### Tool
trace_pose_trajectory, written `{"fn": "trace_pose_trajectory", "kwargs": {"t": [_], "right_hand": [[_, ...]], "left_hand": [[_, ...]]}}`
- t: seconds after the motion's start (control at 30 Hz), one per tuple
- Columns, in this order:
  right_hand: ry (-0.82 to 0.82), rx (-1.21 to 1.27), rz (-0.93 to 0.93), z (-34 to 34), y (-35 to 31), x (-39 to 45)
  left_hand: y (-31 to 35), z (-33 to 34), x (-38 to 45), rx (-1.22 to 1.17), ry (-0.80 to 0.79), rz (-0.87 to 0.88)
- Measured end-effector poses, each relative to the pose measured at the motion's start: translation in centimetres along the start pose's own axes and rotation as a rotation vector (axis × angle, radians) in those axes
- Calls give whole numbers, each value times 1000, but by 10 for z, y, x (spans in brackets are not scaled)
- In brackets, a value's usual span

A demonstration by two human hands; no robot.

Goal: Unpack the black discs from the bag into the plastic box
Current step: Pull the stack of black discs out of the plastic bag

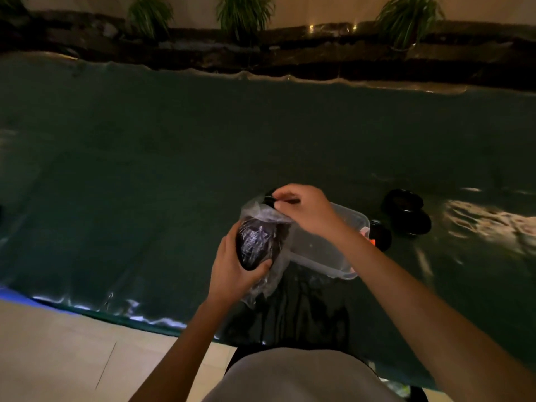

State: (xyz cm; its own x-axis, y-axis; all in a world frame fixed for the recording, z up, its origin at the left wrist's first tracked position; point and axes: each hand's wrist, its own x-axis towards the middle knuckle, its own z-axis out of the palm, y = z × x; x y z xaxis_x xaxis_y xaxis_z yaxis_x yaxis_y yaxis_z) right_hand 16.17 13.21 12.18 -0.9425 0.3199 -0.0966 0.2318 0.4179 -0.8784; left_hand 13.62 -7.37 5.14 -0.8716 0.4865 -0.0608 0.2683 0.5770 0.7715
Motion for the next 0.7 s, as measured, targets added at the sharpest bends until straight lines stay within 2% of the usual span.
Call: {"fn": "trace_pose_trajectory", "kwargs": {"t": [0.17,0.27,0.37,0.63,0.7], "right_hand": [[105,190,208,7,25,-2],[157,154,336,7,37,0],[95,139,406,6,42,1],[-3,289,410,5,51,-3],[-13,297,344,14,54,-8]], "left_hand": [[3,8,-1,73,-83,-17],[5,13,2,99,-103,-6],[3,11,2,108,-112,-5],[6,8,1,136,-147,11],[9,7,1,102,-167,9]]}}
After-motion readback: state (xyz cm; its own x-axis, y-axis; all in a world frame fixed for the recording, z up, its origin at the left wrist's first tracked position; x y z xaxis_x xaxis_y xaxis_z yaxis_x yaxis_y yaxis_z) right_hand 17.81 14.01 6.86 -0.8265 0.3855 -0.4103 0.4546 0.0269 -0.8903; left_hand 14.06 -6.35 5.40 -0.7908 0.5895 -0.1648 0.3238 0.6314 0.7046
